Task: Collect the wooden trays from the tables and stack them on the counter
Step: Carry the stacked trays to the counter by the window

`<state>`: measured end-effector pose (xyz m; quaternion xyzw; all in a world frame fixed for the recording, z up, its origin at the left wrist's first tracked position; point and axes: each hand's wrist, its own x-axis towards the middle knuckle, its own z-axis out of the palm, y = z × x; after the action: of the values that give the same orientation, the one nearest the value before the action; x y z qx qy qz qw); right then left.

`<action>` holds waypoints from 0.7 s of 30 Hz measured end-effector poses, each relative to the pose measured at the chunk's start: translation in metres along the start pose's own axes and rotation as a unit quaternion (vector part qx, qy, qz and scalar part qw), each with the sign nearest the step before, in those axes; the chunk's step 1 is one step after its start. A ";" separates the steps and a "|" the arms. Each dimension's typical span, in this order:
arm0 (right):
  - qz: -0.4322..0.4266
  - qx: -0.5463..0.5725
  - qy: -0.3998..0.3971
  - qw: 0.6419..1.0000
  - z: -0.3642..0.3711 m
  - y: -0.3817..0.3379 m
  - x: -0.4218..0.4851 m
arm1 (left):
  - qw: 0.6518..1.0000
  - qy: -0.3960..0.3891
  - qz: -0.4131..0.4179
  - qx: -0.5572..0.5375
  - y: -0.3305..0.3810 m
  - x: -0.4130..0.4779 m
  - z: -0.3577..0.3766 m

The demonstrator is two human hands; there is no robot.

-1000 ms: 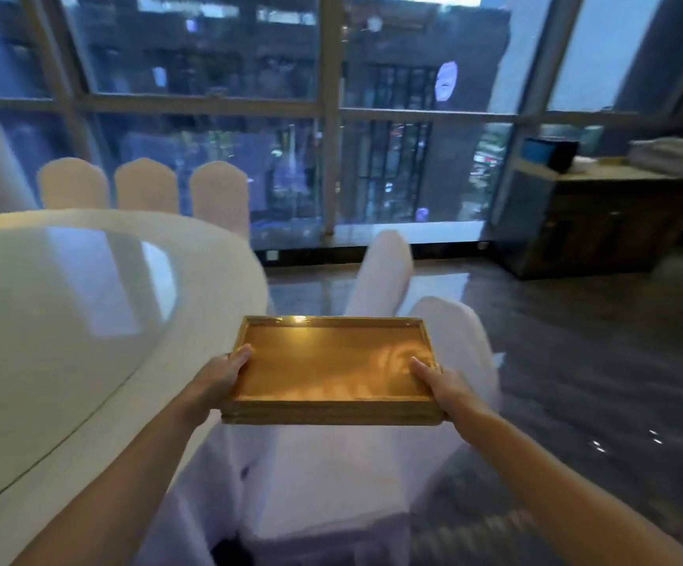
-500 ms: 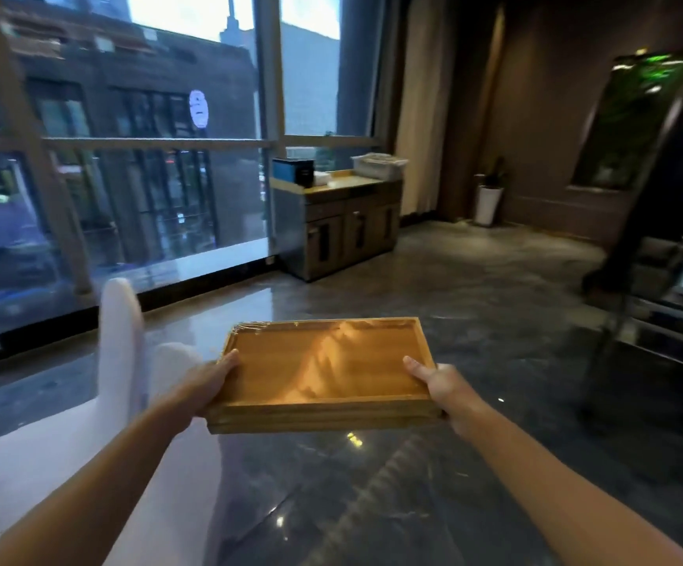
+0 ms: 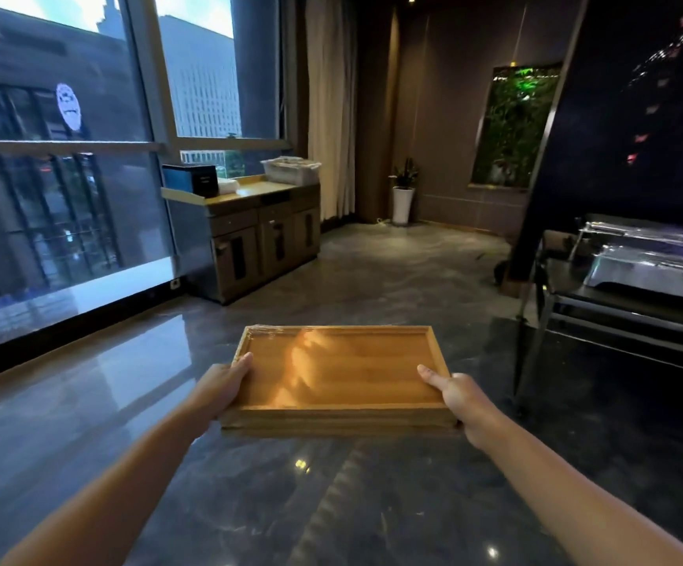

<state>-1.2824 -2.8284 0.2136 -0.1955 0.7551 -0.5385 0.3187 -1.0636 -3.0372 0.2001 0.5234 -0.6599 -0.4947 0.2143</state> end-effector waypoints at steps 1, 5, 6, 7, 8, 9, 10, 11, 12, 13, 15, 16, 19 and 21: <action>0.001 0.001 -0.001 1.000 0.004 -0.010 0.024 | 1.000 -0.001 0.006 -0.006 0.010 0.024 0.003; -0.001 0.005 -0.011 1.000 0.014 -0.053 0.109 | 1.000 -0.005 0.019 -0.024 0.052 0.113 0.011; -0.002 0.004 -0.007 1.000 0.014 -0.063 0.130 | 0.999 -0.007 0.023 -0.024 0.063 0.135 0.014; -0.002 0.002 -0.001 1.000 0.015 -0.071 0.151 | 0.999 -0.011 0.025 -0.022 0.073 0.157 0.017; 0.000 0.001 0.003 1.000 0.015 -0.078 0.172 | 0.999 -0.012 0.026 -0.021 0.082 0.179 0.021; 0.002 0.001 0.006 1.000 0.017 -0.084 0.193 | 0.999 -0.013 0.026 -0.019 0.090 0.200 0.026; 0.004 0.001 0.007 1.000 0.019 -0.089 0.215 | 0.999 -0.012 0.026 -0.018 0.098 0.221 0.031; 0.006 0.002 0.006 1.000 0.020 -0.094 0.237 | 1.000 -0.011 0.025 -0.015 0.105 0.242 0.036; 0.008 0.005 0.003 1.000 0.022 -0.097 0.261 | 1.000 -0.010 0.021 -0.011 0.112 0.263 0.042; 0.009 0.010 -0.001 1.000 0.024 -0.099 0.285 | 1.000 -0.012 0.016 -0.004 0.118 0.285 0.048; 0.015 0.019 -0.009 1.000 0.030 -0.104 0.338 | 1.000 -0.021 0.005 0.004 0.129 0.330 0.062; 0.017 0.022 -0.012 1.000 0.032 -0.107 0.367 | 1.000 -0.024 0.000 0.006 0.134 0.355 0.071; 0.019 0.020 -0.010 1.000 0.038 -0.118 0.458 | 1.000 -0.017 -0.010 0.007 0.153 0.431 0.099; 0.019 0.021 -0.011 1.000 0.039 -0.133 0.519 | 1.000 -0.006 -0.016 0.006 0.171 0.483 0.117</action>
<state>-1.6359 -3.2323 0.1889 -0.1806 0.7438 -0.5456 0.3413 -1.4130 -3.4295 0.1875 0.5320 -0.6558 -0.4973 0.1988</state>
